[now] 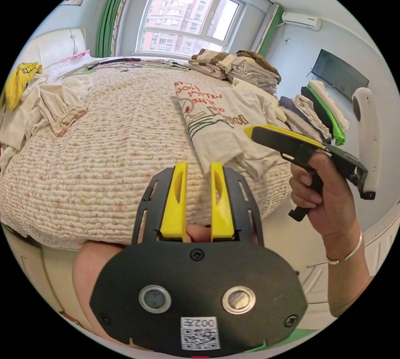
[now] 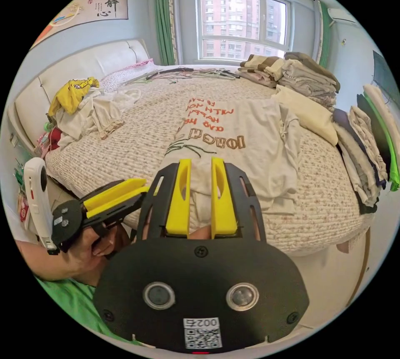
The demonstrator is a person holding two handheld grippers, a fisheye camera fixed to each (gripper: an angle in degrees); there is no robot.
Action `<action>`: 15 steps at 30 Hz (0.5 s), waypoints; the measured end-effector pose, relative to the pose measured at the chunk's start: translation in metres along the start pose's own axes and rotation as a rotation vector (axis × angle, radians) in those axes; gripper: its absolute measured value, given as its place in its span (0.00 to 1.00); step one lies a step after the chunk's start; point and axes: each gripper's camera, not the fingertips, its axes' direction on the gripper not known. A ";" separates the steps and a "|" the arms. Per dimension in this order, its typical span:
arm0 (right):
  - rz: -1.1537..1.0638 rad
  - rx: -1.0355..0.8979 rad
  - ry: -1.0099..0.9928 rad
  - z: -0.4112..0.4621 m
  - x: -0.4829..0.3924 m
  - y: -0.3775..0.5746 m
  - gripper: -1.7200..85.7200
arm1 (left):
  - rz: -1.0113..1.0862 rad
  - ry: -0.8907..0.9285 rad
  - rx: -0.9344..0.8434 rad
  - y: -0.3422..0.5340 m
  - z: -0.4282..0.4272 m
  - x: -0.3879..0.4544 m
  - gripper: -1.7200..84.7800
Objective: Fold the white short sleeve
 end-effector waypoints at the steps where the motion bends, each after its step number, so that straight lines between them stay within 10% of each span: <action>1: -0.009 0.001 -0.003 0.000 -0.005 0.000 0.12 | -0.002 0.012 0.002 -0.001 0.000 0.000 0.09; 15: 0.121 0.008 0.006 -0.034 0.021 0.056 0.11 | -0.010 -0.032 -0.047 -0.021 -0.022 -0.021 0.01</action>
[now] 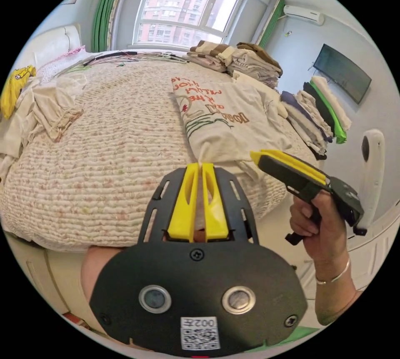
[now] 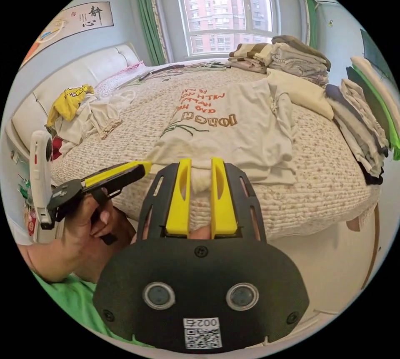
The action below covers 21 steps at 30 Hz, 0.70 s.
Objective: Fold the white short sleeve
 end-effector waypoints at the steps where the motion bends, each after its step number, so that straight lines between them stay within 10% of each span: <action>1: 0.000 0.022 0.000 -0.007 0.000 0.005 0.11 | -0.007 -0.013 0.007 0.002 -0.005 -0.005 0.01; 14: 0.009 -0.088 0.300 0.016 0.012 -0.041 0.09 | -0.060 -0.058 0.033 0.073 -0.085 -0.063 0.01; 21: 0.291 -0.015 0.116 -0.015 0.083 -0.013 0.02 | -0.066 -0.042 -0.026 0.080 -0.071 -0.067 0.01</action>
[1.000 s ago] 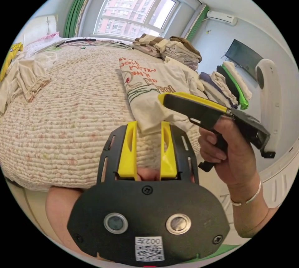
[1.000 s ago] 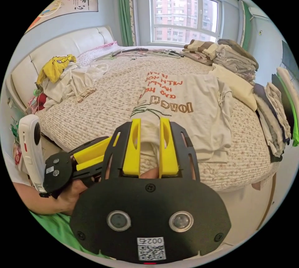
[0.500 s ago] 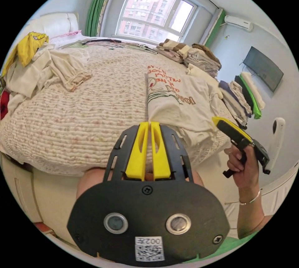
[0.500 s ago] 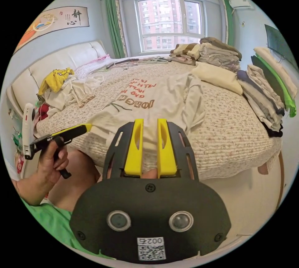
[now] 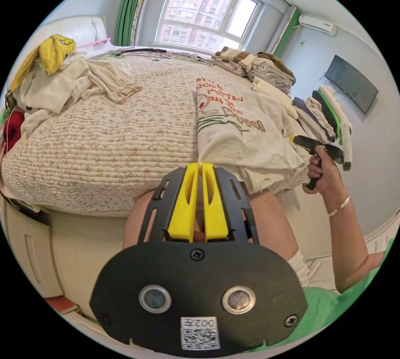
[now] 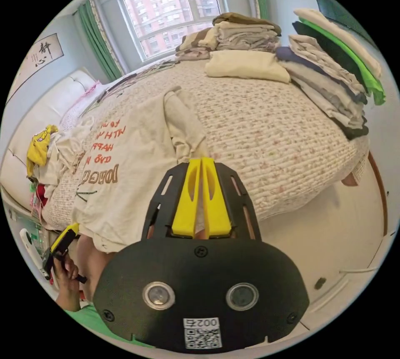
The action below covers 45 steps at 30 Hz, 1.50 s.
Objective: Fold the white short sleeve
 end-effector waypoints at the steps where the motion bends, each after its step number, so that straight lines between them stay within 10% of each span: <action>1: -0.004 0.034 0.004 -0.009 -0.002 0.002 0.02 | -0.001 0.000 -0.006 0.000 0.001 0.000 0.01; 21: -0.581 0.134 -0.117 -0.014 -0.253 -0.063 0.14 | 0.003 0.015 0.021 0.033 0.005 0.011 0.01; 29: -0.738 -0.267 0.236 0.133 -0.376 -0.094 0.18 | 0.032 0.036 0.050 0.048 -0.003 0.019 0.01; 45: -0.454 -0.144 -0.365 0.074 -0.287 -0.169 0.07 | 0.091 0.100 0.298 0.059 -0.082 0.043 0.01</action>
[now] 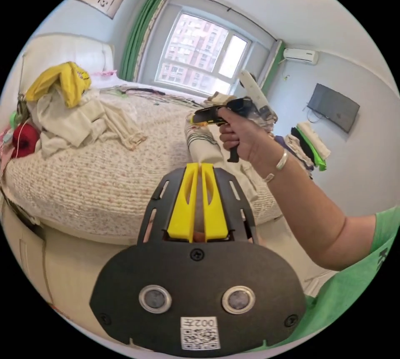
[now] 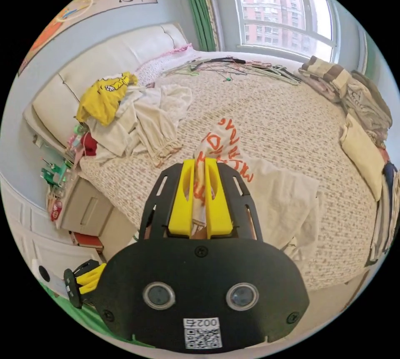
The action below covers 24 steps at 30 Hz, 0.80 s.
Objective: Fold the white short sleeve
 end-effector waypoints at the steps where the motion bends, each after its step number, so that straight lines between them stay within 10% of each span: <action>1: 0.044 0.033 -0.045 -0.015 0.025 0.009 0.07 | 0.025 0.013 0.000 -0.001 0.002 0.009 0.01; 13: 0.462 0.069 -0.053 -0.085 0.232 0.132 0.04 | 0.487 0.139 -0.230 0.031 0.136 0.188 0.01; 24: -0.054 0.050 0.448 -0.034 0.076 0.120 0.06 | 0.426 0.178 -0.434 0.040 0.176 0.183 0.01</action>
